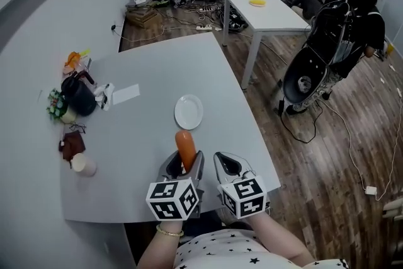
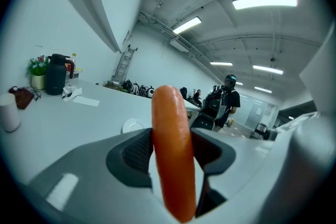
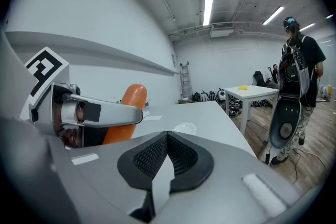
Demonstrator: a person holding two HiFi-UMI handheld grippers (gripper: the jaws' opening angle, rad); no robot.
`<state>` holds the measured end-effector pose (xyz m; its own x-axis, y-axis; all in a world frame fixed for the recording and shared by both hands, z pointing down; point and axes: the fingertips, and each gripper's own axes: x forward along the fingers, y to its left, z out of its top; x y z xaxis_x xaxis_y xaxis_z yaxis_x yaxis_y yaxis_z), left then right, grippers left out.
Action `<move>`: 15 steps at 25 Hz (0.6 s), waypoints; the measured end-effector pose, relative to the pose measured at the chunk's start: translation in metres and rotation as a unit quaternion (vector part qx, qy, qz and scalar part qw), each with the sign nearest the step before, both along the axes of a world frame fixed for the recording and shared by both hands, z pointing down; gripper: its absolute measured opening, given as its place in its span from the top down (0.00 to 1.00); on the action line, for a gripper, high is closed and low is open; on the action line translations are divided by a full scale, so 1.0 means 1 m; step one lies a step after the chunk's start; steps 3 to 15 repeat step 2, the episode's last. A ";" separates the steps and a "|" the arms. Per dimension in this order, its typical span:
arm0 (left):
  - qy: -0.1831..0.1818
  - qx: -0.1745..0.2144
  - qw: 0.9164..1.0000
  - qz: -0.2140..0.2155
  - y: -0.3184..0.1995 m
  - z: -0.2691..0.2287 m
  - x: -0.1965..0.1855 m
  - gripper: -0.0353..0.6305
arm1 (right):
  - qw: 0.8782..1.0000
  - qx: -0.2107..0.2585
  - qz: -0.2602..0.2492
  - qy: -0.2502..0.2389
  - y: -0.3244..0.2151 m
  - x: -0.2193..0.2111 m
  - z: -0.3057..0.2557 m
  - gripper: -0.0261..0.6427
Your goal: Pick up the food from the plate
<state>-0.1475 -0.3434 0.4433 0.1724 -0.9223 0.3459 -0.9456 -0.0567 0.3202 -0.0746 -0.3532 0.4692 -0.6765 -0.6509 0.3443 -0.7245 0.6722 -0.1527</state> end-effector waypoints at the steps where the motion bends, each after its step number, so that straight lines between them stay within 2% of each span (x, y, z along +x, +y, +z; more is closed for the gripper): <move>1: 0.000 0.000 1.000 0.001 0.001 0.000 0.001 0.61 | 1.000 0.000 0.000 -0.001 0.000 0.000 0.000 0.96; 15: 0.000 0.000 1.000 0.002 0.001 0.001 0.002 0.61 | 1.000 0.000 0.001 -0.001 0.001 0.001 0.001 0.96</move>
